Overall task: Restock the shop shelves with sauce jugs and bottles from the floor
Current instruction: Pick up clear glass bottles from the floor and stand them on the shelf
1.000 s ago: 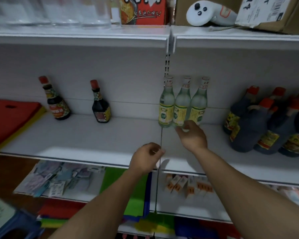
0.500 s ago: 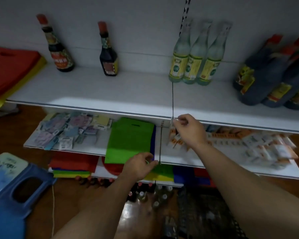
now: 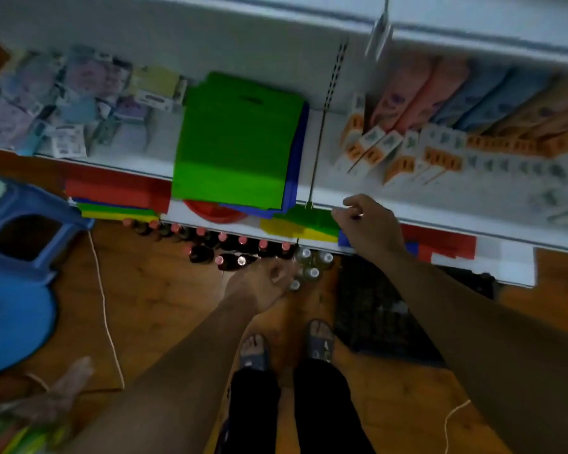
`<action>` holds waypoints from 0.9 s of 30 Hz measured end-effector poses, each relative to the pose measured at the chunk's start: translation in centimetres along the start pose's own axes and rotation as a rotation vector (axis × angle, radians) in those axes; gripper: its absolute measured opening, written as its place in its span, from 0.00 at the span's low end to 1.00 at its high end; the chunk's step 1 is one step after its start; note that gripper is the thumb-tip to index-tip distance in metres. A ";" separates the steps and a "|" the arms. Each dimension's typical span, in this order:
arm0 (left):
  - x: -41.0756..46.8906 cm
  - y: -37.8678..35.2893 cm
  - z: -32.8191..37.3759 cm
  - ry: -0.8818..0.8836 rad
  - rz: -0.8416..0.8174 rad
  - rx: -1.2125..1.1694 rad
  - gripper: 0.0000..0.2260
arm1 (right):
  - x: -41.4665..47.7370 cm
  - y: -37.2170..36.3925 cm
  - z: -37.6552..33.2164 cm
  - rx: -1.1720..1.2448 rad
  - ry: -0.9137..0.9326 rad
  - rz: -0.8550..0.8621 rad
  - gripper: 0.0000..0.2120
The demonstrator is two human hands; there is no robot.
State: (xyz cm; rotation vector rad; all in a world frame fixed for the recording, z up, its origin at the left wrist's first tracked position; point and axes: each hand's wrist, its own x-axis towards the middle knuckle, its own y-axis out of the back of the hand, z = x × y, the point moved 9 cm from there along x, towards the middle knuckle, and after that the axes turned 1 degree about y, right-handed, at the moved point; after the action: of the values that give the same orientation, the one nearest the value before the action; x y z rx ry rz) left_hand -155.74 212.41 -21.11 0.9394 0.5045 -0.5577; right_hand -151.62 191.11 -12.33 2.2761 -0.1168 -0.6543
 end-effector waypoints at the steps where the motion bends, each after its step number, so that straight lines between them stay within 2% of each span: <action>1: 1.0 -1.5 -0.9 0.015 -0.015 0.016 0.16 | 0.7 -1.4 1.6 -0.021 -0.024 -0.028 0.19; 6: 5.8 -8.8 -5.0 0.070 -0.089 0.118 0.15 | 3.7 -8.1 9.7 -0.047 -0.115 -0.116 0.19; 11: 10.6 -15.8 -8.8 0.035 -0.144 0.225 0.20 | 6.2 -16.2 16.9 -0.074 -0.173 -0.207 0.18; 19: 17.7 -23.3 -14.2 0.008 -0.075 0.269 0.25 | 8.8 -25.6 25.0 -0.157 -0.170 -0.186 0.19; 23: 19.3 -25.9 -15.4 -0.009 -0.021 0.162 0.25 | 10.0 -28.8 27.4 -0.135 -0.127 -0.140 0.16; 27: 20.4 -27.1 -16.0 -0.023 0.086 -0.013 0.20 | 11.0 -30.6 29.1 -0.094 -0.097 -0.096 0.14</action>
State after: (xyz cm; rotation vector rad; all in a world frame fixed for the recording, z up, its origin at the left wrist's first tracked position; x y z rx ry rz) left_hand -160.46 208.74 -58.16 0.9371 0.4448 -0.4869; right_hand -159.73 191.20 -55.24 2.1706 -0.0226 -0.8043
